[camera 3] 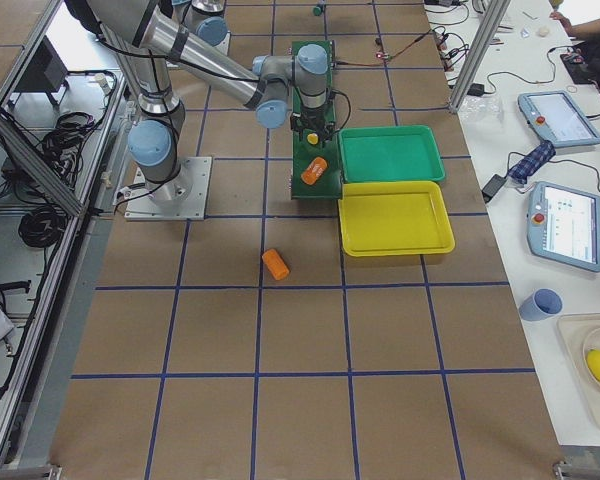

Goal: Sort buttons by color to trays
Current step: 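Return the left gripper to the green buttons while the right lifts the yellow button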

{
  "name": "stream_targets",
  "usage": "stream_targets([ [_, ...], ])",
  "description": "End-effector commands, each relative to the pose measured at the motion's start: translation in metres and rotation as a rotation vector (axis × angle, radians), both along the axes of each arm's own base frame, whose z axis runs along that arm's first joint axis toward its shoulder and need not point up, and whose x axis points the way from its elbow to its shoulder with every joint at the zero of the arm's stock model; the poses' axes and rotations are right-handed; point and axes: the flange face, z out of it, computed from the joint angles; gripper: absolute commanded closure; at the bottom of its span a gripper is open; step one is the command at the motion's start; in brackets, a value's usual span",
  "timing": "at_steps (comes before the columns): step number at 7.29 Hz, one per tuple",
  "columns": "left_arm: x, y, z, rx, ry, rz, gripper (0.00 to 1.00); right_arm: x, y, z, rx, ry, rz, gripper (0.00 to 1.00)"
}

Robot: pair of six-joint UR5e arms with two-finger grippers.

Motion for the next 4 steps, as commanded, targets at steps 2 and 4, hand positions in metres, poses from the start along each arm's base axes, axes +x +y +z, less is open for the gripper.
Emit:
stream_targets([
  [2,0.057,-0.002,-0.042,0.066,-0.077,-0.215,0.0,0.013,0.003,-0.004,0.007,0.004,-0.006,0.18],
  [4,0.088,0.01,-0.082,0.108,-0.027,-0.196,0.0,0.013,0.002,-0.004,0.009,0.01,-0.003,0.6],
])
